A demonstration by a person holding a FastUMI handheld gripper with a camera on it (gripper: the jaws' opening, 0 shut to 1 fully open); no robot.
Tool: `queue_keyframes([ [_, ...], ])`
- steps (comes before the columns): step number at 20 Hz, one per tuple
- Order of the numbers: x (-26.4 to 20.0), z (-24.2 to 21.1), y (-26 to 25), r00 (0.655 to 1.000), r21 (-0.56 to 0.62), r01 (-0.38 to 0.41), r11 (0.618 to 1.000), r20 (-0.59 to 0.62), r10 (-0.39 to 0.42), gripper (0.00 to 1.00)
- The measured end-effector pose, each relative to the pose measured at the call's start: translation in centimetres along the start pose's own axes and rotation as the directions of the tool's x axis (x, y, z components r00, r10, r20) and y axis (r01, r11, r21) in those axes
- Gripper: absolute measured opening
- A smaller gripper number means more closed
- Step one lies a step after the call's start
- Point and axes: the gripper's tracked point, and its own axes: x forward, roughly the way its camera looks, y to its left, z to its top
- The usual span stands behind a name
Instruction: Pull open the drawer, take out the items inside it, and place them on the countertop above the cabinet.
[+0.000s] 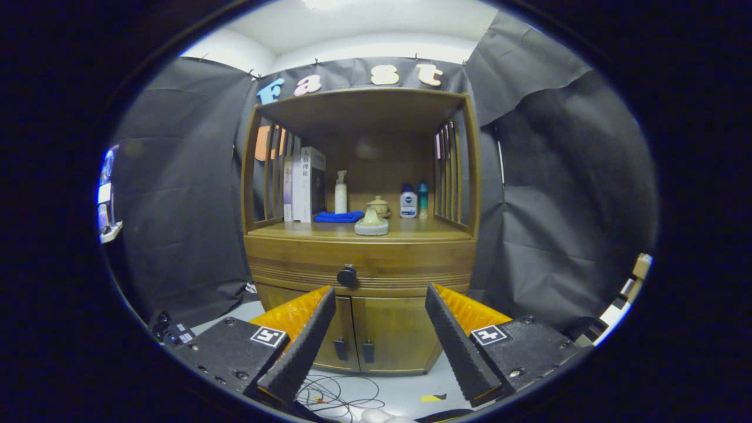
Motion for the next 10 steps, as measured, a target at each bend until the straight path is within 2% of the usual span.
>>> queue_keyframes([
  [4,-2.8,0.0,-2.2,0.999,0.034,0.034,0.999,0.005,-0.035,1.00],
  [10,-3.6,-0.6,-3.5,0.998,0.025,0.058,0.998,-0.002,-0.058,1.00],
])
